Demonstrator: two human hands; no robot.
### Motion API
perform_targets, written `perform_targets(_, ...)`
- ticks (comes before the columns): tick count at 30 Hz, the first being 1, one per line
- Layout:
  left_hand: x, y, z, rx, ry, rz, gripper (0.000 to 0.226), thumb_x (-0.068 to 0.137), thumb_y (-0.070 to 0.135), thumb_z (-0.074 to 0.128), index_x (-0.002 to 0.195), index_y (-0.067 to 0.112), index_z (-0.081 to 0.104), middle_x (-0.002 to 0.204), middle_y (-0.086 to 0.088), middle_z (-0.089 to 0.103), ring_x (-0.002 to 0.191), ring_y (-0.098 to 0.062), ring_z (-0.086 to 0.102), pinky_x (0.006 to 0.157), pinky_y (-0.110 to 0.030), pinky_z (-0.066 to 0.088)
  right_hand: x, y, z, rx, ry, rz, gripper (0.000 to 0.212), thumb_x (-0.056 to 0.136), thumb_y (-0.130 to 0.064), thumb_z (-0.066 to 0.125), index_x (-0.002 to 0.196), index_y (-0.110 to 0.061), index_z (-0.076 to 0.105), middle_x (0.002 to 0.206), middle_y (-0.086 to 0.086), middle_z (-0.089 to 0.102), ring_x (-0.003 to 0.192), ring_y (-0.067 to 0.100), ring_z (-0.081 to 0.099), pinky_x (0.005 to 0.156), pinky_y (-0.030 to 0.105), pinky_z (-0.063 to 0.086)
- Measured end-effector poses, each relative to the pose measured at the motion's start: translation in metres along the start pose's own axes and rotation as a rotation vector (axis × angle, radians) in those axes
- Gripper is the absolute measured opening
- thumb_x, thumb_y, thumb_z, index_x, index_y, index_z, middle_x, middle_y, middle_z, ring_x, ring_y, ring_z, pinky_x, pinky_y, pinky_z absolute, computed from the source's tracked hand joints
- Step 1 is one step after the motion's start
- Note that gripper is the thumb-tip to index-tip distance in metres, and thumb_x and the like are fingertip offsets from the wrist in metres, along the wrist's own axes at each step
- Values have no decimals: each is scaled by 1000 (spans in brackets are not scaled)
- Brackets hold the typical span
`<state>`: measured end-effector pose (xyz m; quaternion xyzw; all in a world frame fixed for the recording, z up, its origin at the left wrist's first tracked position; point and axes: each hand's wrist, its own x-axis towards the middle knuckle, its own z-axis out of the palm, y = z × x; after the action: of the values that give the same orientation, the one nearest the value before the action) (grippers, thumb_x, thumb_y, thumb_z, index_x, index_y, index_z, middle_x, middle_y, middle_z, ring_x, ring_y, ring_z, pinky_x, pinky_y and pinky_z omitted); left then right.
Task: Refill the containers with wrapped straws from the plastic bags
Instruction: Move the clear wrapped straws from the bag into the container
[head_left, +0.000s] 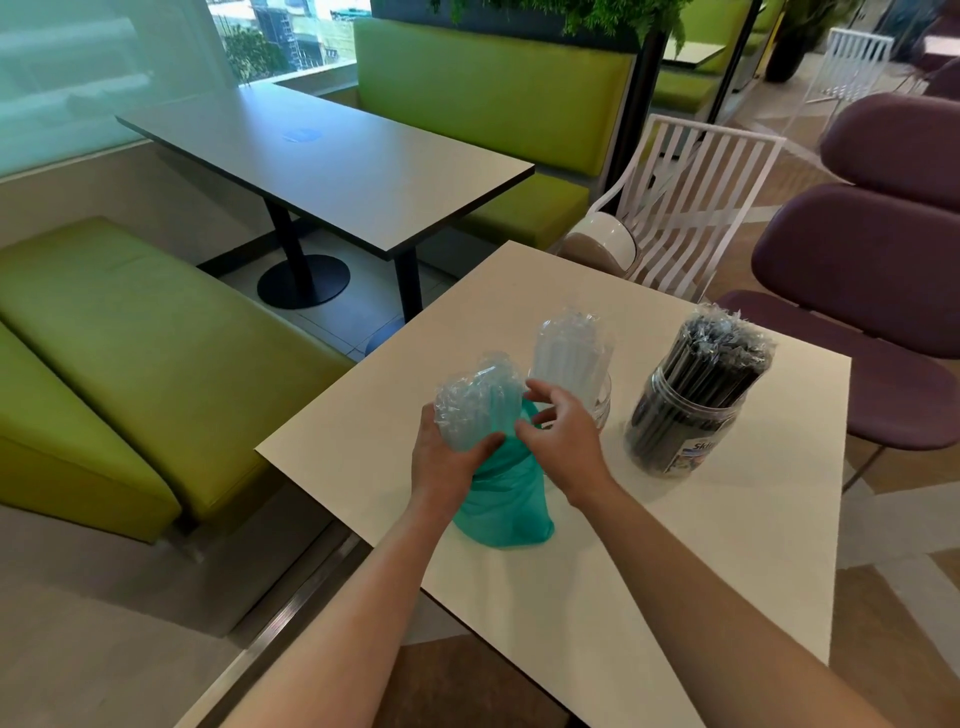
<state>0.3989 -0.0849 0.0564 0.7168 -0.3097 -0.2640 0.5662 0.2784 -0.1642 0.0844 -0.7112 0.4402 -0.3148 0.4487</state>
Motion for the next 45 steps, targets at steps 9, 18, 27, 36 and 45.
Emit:
perform_targets(9,-5,-1,-4,-14,-28,-3,64,73,23,86,118,34,41,101,24,54,87,12,54,63,-3,46,12,2,8,-59,-161,56,54,86,-29,72,134,-14,51,121,0,58,103,19,58,95,35,52)
perform_targets(18,-4,-4,-3,-23,14,-11,70,68,32,88,118,31,39,105,17,53,94,2,55,71,-11,48,11,8,9,-10,-219,135,25,99,-31,51,117,-13,54,113,3,61,104,19,58,84,26,49)
perform_targets(27,-4,-3,4,-46,47,-11,65,70,38,86,117,30,42,108,9,59,96,-9,61,71,-16,50,1,4,-2,69,-303,101,33,91,-34,64,118,-17,57,111,2,62,100,15,61,80,21,54)
perform_targets(36,-5,-2,5,-15,37,-8,65,72,34,85,118,31,39,109,10,55,98,-11,57,71,-12,44,2,2,-8,87,-288,133,38,95,-32,57,128,-14,53,122,4,61,112,20,59,94,33,53)
perform_targets(45,2,-5,9,40,64,-4,69,69,37,87,118,30,39,115,4,56,105,-18,57,84,-30,52,8,-17,-23,6,-174,-6,33,100,-41,45,116,-13,52,103,5,66,95,18,61,78,26,50)
